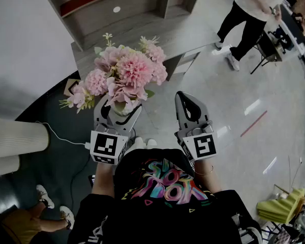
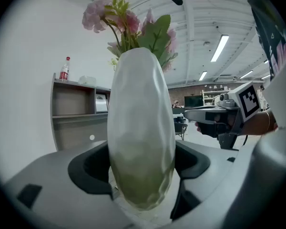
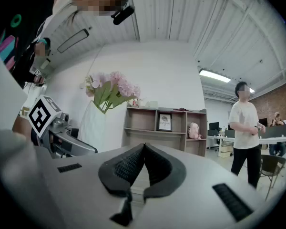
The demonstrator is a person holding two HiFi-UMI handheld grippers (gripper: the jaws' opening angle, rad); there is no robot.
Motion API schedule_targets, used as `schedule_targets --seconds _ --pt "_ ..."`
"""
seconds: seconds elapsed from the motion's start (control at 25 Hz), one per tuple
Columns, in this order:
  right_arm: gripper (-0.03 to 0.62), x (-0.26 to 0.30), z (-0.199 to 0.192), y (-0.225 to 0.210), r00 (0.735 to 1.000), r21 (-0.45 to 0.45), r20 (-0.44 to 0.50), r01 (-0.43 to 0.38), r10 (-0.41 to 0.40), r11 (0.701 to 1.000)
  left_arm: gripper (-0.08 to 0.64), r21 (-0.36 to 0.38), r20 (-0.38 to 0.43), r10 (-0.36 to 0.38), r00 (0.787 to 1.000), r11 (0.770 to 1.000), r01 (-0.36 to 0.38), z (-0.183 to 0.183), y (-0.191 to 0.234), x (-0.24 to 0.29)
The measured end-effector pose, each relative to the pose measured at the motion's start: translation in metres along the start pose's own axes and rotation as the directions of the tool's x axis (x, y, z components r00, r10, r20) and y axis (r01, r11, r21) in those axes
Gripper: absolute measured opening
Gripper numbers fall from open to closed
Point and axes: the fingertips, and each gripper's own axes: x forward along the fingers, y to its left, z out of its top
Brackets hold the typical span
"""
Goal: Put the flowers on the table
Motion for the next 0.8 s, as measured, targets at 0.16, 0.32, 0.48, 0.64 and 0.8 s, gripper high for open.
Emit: schedule_targets --seconds 0.16,0.32,0.48,0.64,0.8 --pt "0.015 0.0 -0.002 -0.001 1.0 0.018 0.003 -0.002 0.002 1.0 0.364 -0.003 0.003 0.006 1.0 1.0 -0.006 -0.001 0.0 0.0" --pt "0.015 -0.004 -0.016 -0.002 0.999 0.003 -0.049 -0.015 0.015 1.0 0.364 0.0 0.004 0.012 1.0 1.0 -0.012 0.001 -0.001 0.0" --pt "0.015 -0.002 -0.015 -0.002 0.999 0.028 -0.036 -0.018 0.019 0.999 0.364 0.005 -0.002 0.024 1.0 1.0 -0.024 0.001 0.001 0.0" --pt "0.015 -0.004 -0.025 -0.002 0.999 0.036 -0.044 -0.013 0.014 0.999 0.364 0.012 0.016 0.021 1.0 1.0 -0.021 0.001 0.003 0.003" --pt "0.015 -0.009 -0.028 0.002 0.997 0.066 -0.072 0.031 -0.026 0.997 0.364 0.021 -0.005 -0.016 1.0 1.0 0.016 0.003 0.003 0.0"
